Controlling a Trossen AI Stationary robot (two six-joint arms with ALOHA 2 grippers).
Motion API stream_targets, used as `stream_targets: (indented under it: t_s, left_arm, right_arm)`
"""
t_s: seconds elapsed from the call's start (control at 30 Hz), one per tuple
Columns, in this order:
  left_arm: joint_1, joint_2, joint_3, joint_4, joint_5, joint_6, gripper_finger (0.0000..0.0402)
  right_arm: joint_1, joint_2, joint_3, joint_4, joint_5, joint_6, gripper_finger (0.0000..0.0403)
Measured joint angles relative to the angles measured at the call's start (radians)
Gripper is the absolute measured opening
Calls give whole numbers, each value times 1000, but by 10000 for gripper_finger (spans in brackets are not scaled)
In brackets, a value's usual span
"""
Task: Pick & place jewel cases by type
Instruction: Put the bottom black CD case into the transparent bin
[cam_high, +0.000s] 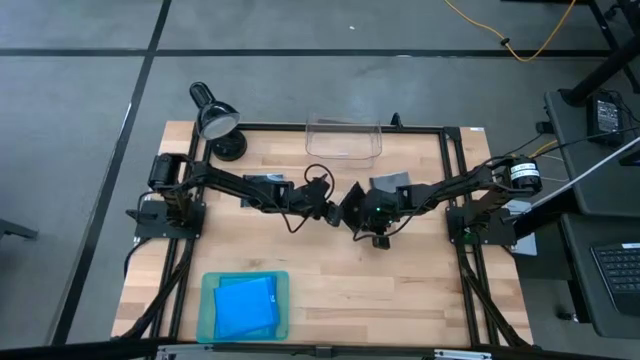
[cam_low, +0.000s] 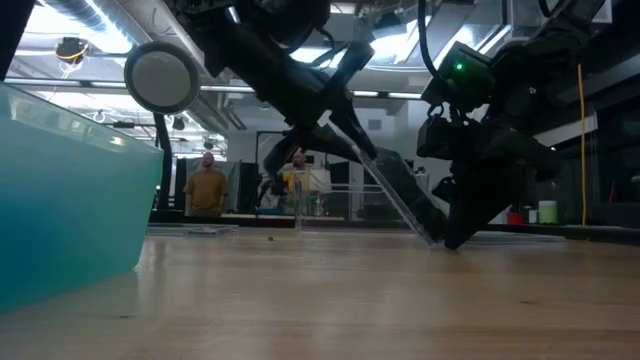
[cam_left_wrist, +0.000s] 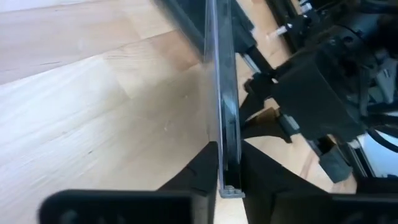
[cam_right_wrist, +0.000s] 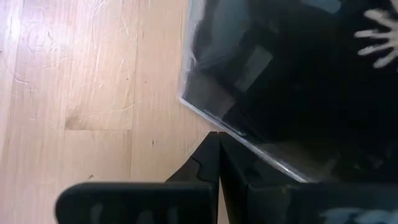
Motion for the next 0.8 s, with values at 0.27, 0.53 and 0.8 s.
stream_targets:
  t_s: [0.27, 0.53, 0.8]
  left_arm:
    - [1, -7, 0, -18, 12, -5, 26]
    - [-38, -145, -2, -227, -58, 70, 22]
    - [-102, -368, -2, -301, -301, 241, 22]
  right_arm:
    - [8, -1, 1, -19, -31, 11, 7]
    - [56, -1, 1, -25, -38, 29, 7]
    - [63, -1, -1, 0, -39, 78, 7]
